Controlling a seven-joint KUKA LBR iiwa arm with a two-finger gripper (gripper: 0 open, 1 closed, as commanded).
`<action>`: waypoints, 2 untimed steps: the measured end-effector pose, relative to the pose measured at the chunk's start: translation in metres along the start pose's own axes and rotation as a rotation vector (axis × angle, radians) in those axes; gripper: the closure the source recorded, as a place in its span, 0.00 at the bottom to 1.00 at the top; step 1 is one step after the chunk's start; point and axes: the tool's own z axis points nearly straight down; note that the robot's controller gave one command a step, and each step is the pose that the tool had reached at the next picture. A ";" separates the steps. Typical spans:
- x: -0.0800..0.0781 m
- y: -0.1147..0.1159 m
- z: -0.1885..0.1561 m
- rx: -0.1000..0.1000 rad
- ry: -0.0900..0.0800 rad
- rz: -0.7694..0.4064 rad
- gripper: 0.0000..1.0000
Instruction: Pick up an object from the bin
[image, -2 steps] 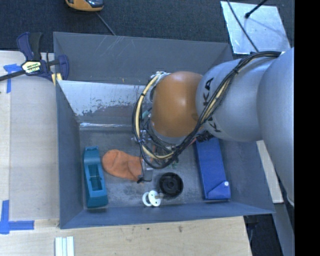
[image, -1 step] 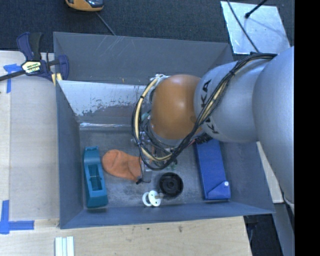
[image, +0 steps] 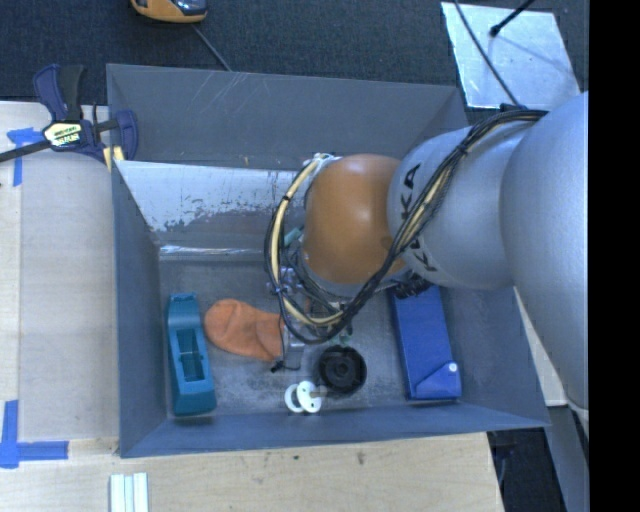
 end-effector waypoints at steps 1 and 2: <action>-0.013 0.022 -0.021 -0.001 -0.005 0.092 0.00; 0.022 0.012 0.035 -0.001 -0.005 -0.144 1.00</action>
Offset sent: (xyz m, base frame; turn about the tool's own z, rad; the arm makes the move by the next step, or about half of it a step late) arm -0.0225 0.0118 -0.0354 -0.1451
